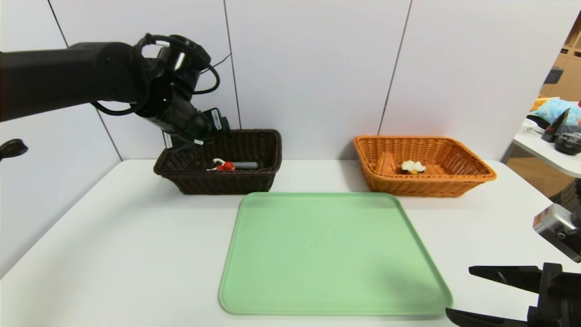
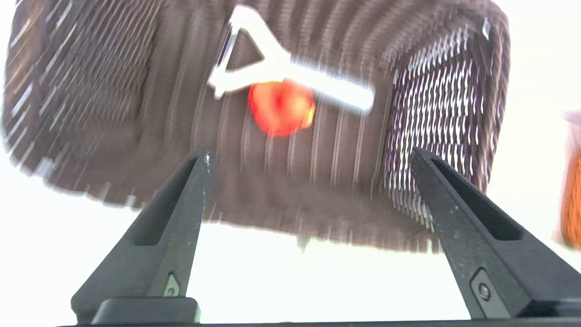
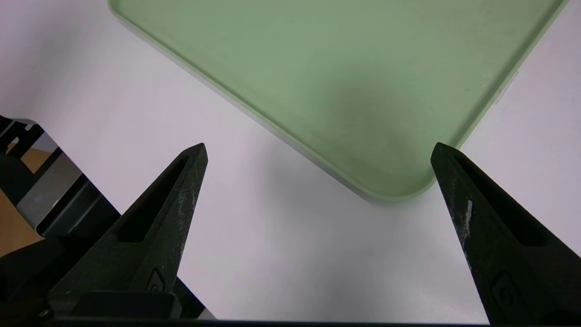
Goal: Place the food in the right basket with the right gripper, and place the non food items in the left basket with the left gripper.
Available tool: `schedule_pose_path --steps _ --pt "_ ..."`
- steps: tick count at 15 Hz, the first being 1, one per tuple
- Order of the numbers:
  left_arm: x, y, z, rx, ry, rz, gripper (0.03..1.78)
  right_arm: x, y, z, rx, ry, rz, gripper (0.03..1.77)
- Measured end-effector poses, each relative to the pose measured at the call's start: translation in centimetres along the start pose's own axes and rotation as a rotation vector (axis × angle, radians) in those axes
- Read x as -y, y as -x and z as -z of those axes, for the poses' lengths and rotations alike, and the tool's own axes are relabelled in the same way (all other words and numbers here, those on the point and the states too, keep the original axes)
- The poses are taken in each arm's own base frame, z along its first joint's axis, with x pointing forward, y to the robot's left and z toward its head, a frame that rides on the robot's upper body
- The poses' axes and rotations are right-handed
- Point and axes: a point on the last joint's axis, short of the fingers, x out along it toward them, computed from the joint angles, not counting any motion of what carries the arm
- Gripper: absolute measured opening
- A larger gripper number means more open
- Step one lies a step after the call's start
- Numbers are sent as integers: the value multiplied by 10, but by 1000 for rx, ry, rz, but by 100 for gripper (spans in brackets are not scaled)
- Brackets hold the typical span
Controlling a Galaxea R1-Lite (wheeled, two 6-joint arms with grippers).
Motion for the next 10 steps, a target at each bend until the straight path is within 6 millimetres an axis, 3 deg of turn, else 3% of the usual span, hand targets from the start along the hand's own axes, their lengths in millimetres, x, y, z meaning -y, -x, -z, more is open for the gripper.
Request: schedule_pose_path --steps 6,10 --pt "-14 78 35 -89 -54 -20 163 -7 18 -3 86 32 8 170" --pt "-33 114 59 -58 -74 -35 166 -12 35 3 151 52 22 170"
